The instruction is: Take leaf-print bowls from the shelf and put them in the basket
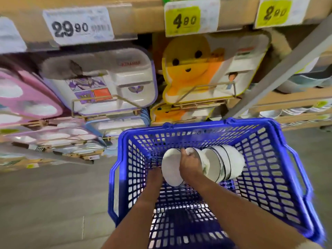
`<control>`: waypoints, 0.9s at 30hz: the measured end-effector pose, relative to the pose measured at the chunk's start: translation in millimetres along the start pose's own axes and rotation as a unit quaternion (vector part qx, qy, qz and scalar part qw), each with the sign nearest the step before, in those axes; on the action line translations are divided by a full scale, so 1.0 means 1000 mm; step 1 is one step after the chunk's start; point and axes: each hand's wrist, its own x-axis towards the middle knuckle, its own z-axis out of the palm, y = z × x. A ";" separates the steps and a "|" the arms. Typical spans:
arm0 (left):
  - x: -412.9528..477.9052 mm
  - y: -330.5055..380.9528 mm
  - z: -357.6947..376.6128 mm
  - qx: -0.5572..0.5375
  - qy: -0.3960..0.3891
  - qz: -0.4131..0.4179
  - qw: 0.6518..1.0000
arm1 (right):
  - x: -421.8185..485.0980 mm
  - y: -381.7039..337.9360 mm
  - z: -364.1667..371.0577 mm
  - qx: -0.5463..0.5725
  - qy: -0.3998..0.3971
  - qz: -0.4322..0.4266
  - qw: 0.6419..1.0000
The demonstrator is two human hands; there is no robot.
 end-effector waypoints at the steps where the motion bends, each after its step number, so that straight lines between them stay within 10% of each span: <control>1: -0.005 0.003 -0.004 -0.026 0.002 -0.001 1.000 | -0.006 -0.001 -0.009 0.012 -0.007 -0.004 1.000; 9: -0.080 0.041 -0.024 -0.199 -0.033 0.069 0.977 | -0.059 0.011 -0.094 0.296 -0.039 -0.017 0.954; 15: -0.152 0.089 -0.045 -0.283 -0.047 0.208 0.935 | -0.109 0.028 -0.155 0.560 -0.077 -0.056 0.823; 27: -0.307 0.161 -0.056 -0.366 -0.111 0.361 0.851 | -0.215 0.043 -0.263 0.611 0.128 -0.143 0.768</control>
